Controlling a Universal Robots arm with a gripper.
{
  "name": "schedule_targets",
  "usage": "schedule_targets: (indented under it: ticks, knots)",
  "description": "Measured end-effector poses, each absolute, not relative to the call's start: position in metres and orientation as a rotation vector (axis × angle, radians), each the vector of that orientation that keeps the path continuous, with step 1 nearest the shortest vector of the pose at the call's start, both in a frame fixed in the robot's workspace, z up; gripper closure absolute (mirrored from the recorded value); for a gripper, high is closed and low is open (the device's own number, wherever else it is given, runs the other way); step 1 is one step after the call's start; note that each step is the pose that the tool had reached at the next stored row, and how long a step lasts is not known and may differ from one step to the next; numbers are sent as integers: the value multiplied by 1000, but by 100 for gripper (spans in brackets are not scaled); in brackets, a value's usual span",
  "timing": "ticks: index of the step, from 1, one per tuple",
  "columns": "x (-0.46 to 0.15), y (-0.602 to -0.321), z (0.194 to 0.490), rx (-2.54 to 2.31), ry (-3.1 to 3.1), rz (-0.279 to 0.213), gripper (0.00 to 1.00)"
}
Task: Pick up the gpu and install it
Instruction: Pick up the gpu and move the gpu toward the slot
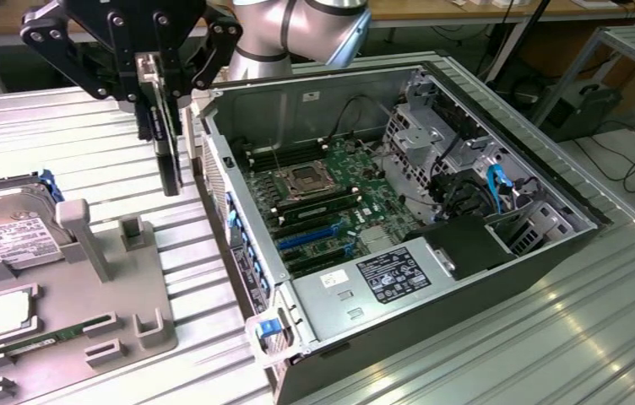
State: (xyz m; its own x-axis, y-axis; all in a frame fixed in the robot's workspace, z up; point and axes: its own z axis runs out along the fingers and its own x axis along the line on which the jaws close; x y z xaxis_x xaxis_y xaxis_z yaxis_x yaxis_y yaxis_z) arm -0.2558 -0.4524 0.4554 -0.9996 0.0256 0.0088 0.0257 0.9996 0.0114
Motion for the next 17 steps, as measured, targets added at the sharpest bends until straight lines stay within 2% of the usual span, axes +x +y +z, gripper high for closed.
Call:
schedule_targets:
  ticks: [17]
  knots:
    - [-232,-452,454,-32,-3133,-18,73]
